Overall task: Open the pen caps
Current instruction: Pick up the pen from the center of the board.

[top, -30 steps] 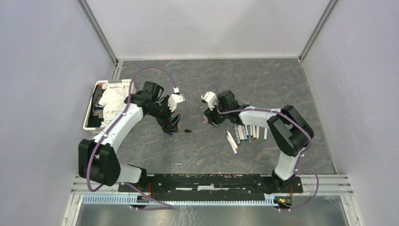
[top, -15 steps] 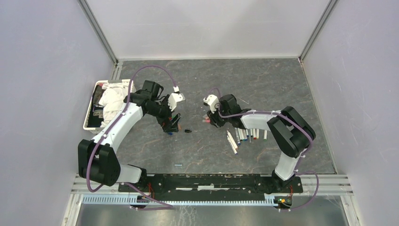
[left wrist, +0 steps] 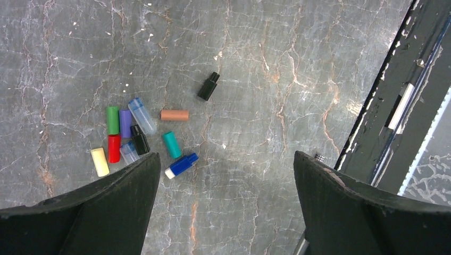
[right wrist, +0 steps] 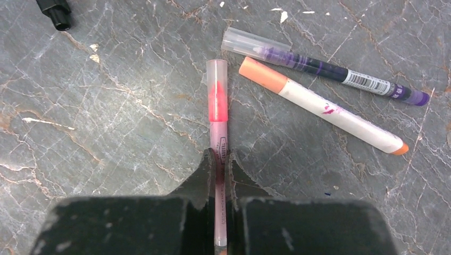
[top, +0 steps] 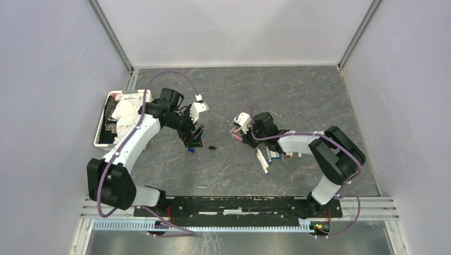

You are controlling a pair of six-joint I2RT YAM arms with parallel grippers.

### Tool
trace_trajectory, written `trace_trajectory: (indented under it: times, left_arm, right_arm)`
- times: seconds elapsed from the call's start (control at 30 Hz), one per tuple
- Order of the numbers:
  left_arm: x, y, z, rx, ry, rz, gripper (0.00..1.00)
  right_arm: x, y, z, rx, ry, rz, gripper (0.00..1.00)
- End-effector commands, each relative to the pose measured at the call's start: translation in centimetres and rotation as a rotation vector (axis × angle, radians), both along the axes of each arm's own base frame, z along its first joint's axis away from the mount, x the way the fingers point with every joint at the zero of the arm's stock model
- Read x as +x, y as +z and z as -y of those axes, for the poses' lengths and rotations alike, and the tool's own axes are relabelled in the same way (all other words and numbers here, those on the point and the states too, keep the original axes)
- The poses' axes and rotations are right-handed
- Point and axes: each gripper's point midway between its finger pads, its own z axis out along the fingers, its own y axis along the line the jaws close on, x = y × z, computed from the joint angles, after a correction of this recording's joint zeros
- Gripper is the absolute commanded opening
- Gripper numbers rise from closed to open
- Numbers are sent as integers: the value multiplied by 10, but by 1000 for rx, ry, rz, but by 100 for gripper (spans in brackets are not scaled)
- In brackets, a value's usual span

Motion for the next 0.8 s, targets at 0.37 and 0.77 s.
trace_trajectory:
  times: [0.37,0.77]
  left_arm:
    - [-24,21,14,-122,-200,101,100]
    - [-34,21,39,-181,-376,64,94]
  right_arm:
    - [-56,66,-59,237,258,-217,0]
    - [-115,145,-81,585,466,-389,0]
